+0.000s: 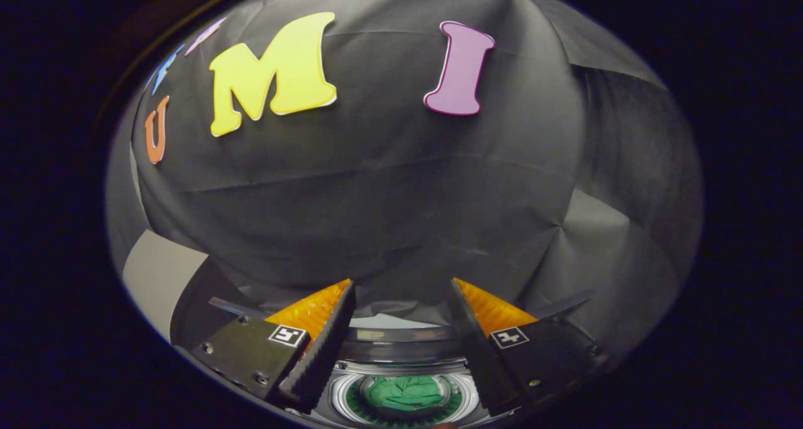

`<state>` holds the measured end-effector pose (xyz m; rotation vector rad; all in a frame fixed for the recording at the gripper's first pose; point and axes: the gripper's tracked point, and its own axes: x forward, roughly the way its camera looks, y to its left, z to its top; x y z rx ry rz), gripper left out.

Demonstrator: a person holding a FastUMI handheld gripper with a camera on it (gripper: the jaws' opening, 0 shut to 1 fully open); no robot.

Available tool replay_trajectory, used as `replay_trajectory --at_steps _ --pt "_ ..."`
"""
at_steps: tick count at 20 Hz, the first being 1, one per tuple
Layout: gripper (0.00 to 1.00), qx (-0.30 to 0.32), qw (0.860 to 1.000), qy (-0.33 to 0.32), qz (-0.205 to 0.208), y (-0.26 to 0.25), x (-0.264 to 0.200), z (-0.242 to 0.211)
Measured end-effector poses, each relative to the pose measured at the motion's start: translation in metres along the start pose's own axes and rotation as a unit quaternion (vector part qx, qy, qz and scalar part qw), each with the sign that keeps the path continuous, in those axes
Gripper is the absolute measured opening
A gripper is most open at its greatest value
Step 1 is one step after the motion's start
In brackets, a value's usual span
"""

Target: Put the clothes into the washing machine and then close the washing machine lid.

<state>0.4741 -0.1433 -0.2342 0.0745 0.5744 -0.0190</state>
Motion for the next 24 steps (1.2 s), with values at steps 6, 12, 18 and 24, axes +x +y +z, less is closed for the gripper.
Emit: replay_trajectory --at_steps 6,12,18,24 --pt "0.92 0.001 1.0 -0.02 -0.007 -0.001 -0.017 -0.01" --pt "0.92 -0.003 0.999 -0.025 -0.029 -0.002 -0.035 -0.022" --pt "0.92 -0.006 0.999 -0.029 -0.046 -0.002 -0.047 -0.035" --pt "0.96 -0.012 0.998 -0.024 -0.063 -0.008 -0.071 -0.056"
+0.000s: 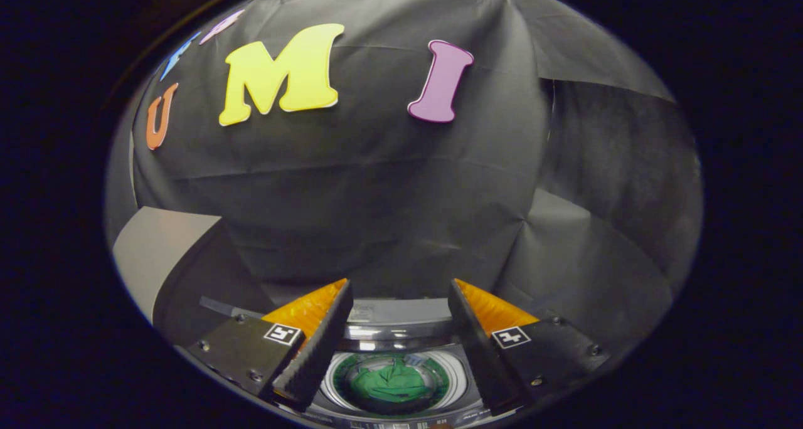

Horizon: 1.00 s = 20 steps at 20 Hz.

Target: Put the clothes into the washing machine and then close the washing machine lid.

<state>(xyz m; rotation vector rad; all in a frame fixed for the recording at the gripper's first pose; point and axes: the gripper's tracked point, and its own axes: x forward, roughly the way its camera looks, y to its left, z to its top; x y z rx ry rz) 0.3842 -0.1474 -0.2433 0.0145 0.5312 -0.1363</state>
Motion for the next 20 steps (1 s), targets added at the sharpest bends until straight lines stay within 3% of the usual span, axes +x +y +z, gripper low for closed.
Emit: replay_trajectory --at_steps 8,14,20 --pt "0.96 -0.022 0.999 0.023 -0.016 -0.004 -0.027 -0.04" --pt "0.98 -0.047 0.995 0.084 -0.031 -0.011 -0.056 -0.119" --pt "0.98 -0.014 0.995 0.077 -0.057 -0.019 -0.081 -0.115"
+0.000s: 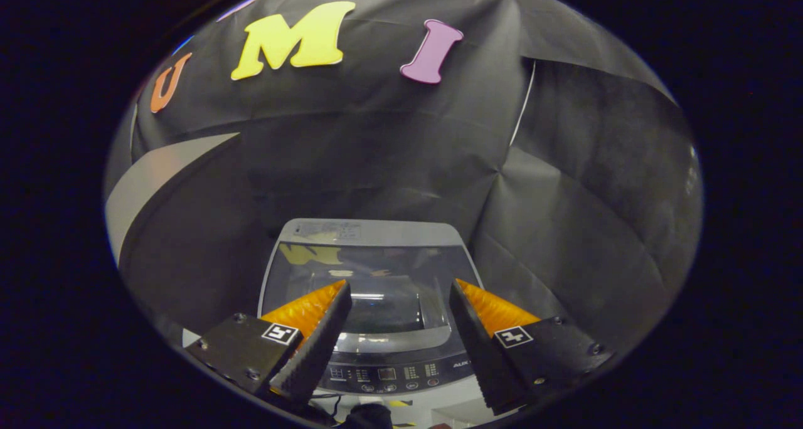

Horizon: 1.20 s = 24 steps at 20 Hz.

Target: Put the clothes into the washing machine and then close the washing machine lid.

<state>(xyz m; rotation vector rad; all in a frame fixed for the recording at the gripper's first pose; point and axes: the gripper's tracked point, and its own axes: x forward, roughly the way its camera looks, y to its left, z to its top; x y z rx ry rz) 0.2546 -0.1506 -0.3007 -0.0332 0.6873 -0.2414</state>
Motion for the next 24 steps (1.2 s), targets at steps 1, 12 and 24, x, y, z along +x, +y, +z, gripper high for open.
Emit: replay_trajectory --at_steps 1,12,24 --pt "0.98 0.006 1.0 0.0 -0.005 -0.002 -0.003 0.001" --pt "0.98 0.055 0.997 -0.021 -0.049 0.005 -0.054 0.002" --pt "0.98 0.047 0.992 -0.112 -0.039 -0.029 -0.134 0.038"
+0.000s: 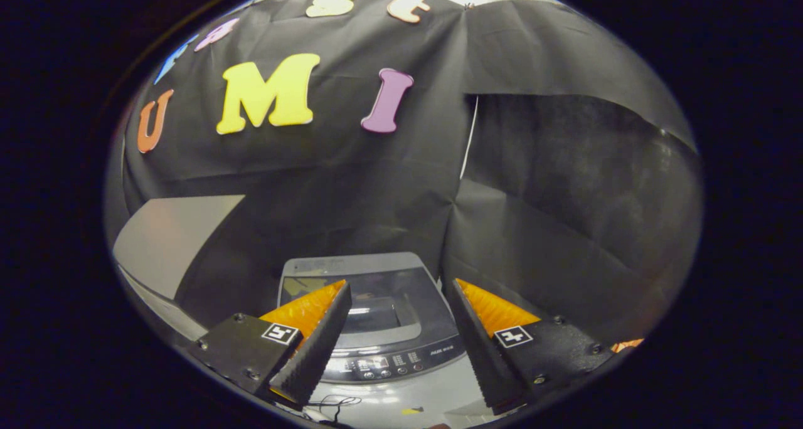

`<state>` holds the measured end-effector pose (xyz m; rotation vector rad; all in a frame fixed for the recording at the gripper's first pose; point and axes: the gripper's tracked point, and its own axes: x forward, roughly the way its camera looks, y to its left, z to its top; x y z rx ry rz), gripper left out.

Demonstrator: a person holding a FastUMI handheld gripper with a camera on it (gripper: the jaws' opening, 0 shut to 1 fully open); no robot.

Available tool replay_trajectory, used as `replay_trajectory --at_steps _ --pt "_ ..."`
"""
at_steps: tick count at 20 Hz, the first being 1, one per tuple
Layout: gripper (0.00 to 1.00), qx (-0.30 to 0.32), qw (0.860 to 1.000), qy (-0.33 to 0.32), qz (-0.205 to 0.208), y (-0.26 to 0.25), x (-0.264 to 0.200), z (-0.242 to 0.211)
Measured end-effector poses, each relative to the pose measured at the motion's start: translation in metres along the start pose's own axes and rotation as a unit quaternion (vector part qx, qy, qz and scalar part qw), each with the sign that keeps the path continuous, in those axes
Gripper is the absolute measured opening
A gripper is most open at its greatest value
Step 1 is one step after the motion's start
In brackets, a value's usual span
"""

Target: Put the clothes into the washing machine and then close the washing machine lid.

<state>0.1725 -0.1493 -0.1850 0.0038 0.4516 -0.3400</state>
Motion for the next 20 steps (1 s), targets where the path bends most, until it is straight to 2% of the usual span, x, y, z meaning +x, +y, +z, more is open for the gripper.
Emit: replay_trajectory --at_steps 5,10,17,20 --pt "0.98 -0.02 0.997 -0.058 0.055 -0.026 -0.042 0.027" --pt "1.0 -0.032 0.989 -0.089 0.118 -0.055 -0.086 0.017" --pt "1.0 0.016 0.981 -0.136 0.139 -0.103 -0.166 0.019" --pt "1.0 0.042 0.982 -0.127 0.134 -0.115 -0.202 0.005"
